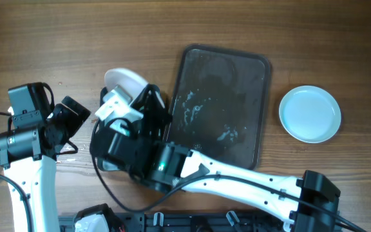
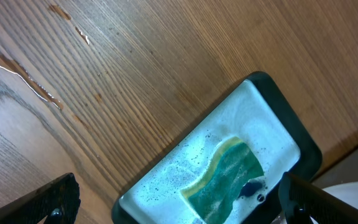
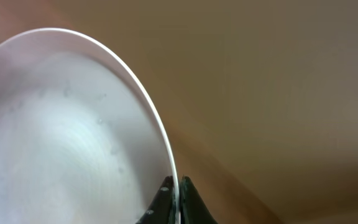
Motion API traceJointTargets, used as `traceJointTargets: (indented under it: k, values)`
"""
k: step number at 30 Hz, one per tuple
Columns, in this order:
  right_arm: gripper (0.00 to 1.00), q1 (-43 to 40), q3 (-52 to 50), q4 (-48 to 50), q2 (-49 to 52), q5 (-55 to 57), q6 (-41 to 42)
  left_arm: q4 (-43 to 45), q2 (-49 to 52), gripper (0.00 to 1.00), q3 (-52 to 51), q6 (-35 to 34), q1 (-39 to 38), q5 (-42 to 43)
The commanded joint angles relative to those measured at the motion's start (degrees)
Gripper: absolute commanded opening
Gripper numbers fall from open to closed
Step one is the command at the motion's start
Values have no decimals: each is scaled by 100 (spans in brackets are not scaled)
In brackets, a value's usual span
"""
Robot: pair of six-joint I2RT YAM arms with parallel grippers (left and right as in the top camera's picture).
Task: Clean dirty plates on tray and stack at the side
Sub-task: 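Lift the plate with the right gripper and tilt it over the basin, then carry the plate right and lower it onto the cleaned plate stack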
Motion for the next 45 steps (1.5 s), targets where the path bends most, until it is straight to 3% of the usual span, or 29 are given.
traceJointTargets:
  k: [1, 4, 6, 8, 9, 11, 13, 16, 19, 22, 25, 27, 29, 33, 39, 45]
  values:
    - [4, -328, -39, 245, 24, -2, -74, -4, -74, 100, 70, -52, 37, -79]
    - [4, -273, -48, 238, 24, -278, -629, -4, -74, 100, 70, -52, 37, -79]
    - [4, -299, -46, 442, 22, 201, -195, -4, -74, 100, 70, -52, 37, -79]
    - [4, -245, -46, 256, 22, -603, -129, -4, -74, 100, 70, -52, 37, -79]
    - [5, -195, -50, 151, 26, -1040, -632, -4, -74, 100, 70, -52, 37, -79]
    - [4, -177, -52, 284, 52, -417, -859, -4, -74, 100, 70, -52, 37, -79]
    - [4, -192, -52, 461, 50, -15, -321, -4, -74, 100, 70, -52, 37, -79]
    - [4, -177, -55, -20, 63, -1314, -1073, -4, -74, 100, 70, -52, 37, -79]
    - [4, -284, -55, -79, 105, -957, -157, -4, -74, 100, 70, -52, 37, -79]
    - [4, -304, -52, -544, 107, -1753, 208, -4, -74, 100, 70, -52, 37, -79]
    - [4, -455, -50, -1228, 94, -1904, 2216, -4, -74, 100, 70, -52, 37, -79]
    - [4, -671, -50, -1746, 81, -2660, 3552, -4, -74, 100, 70, -52, 37, -79]
    - [5, -999, -50, -1928, 70, -3626, 4148, -4, -74, 100, 70, -52, 37, -79]
    - [4, -1847, -39, -1937, -192, -5097, 4188, -4, -74, 100, 70, -52, 37, -79]
    - [4, -3893, -39, -2009, -1261, -7217, 4116, -4, -74, 100, 70, -52, 37, -79]
    - [4, -6439, -42, -2743, -2052, -7779, 3832, -4, -74, 100, 70, -52, 37, -79]
